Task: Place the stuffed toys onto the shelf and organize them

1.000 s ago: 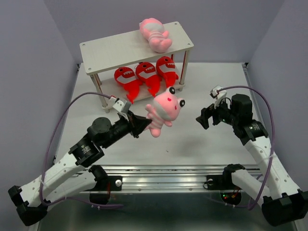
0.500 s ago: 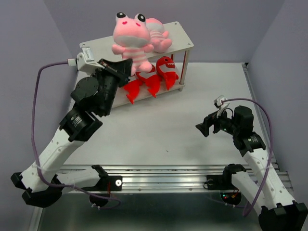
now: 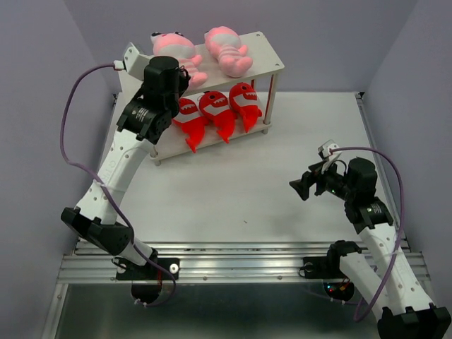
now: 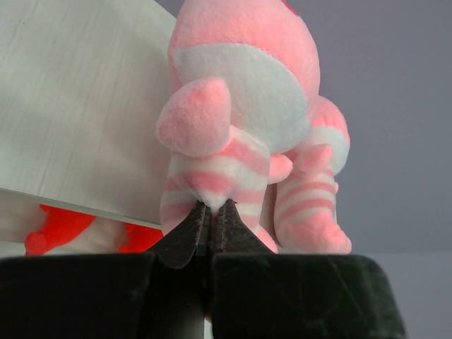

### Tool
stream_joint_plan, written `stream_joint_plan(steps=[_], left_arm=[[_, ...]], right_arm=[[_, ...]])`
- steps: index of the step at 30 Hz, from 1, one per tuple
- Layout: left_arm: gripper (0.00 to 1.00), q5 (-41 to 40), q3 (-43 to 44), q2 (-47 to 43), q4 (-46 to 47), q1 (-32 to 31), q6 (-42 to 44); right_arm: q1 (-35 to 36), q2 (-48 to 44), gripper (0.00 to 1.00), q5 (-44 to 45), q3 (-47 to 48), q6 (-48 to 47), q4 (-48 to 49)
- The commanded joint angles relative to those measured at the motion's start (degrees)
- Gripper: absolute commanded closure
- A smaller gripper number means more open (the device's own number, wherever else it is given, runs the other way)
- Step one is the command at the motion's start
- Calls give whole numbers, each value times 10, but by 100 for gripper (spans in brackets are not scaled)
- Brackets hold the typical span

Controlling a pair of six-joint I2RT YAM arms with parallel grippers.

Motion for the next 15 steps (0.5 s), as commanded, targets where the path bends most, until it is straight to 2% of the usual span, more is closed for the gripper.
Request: stream_joint_plan(steps=[1,10,15], left_arm=[[100,21,40,1,2,28,-33],[100,76,32,31,1,46,-55],[100,80,41,39,-5,47,-62]], right_arm=[[-4,-8,0,3,-3,-5,36],[-4,-11,0,6,-4,-8,36],[-9,-11,0,7,-5,-9,37]])
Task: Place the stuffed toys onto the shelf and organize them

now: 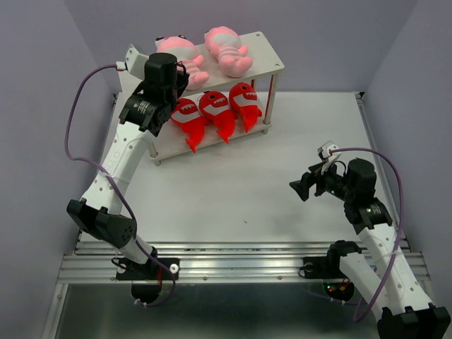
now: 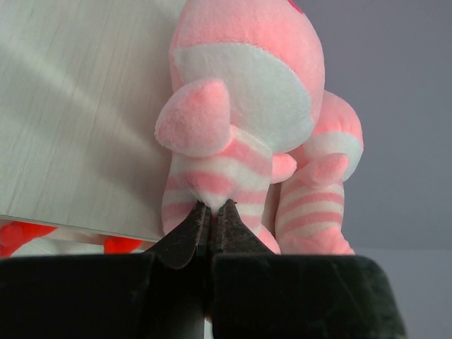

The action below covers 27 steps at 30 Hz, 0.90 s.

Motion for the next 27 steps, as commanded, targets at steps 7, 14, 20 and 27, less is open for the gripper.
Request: stream_joint_plan(steps=[7,14,20,27], left_arm=[[96,31,25,2,9,5,-25],[78,31,23,-3,-1,6,-34],[48,39,15,-13,6,7,-33],[11,37,2,-33,20,10,-21]], right_arm=[[-9,-8,0,6,2,-10,34],[-9,-9,0,6,2,-10,34],[-14,-9,0,6,2,-11,34],[-14,-9,0,8,2,-12,34]])
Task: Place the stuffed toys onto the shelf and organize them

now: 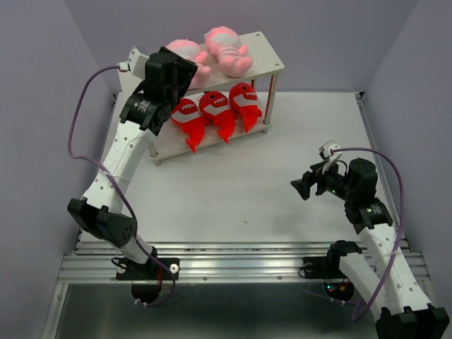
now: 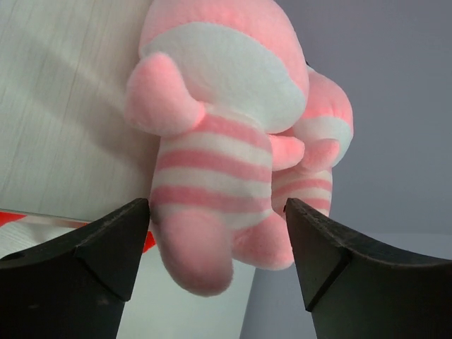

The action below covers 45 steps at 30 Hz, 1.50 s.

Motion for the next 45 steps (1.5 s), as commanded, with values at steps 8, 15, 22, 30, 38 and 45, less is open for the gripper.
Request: stream_joint_plan(steps=[8,15,22,30,38,45], left_arm=[[1,-9,-52,-102,63,8,54],[1,-11,-152,-213,127,8,160],[1,43,-368,-419,251,8,351],[1,160,-686,-657,317,8,515],[1,182,-771,-713,333,8,548],[1,172,-770,-708,311,7,544]], right_arm=[[-9,-10,0,6,3,-11,27],[-20,-6,0,31,7,2,22],[-31,-7,0,128,8,53,41],[-50,-1,0,304,-9,171,103],[-66,14,0,375,0,194,107],[-71,14,0,383,3,203,105]])
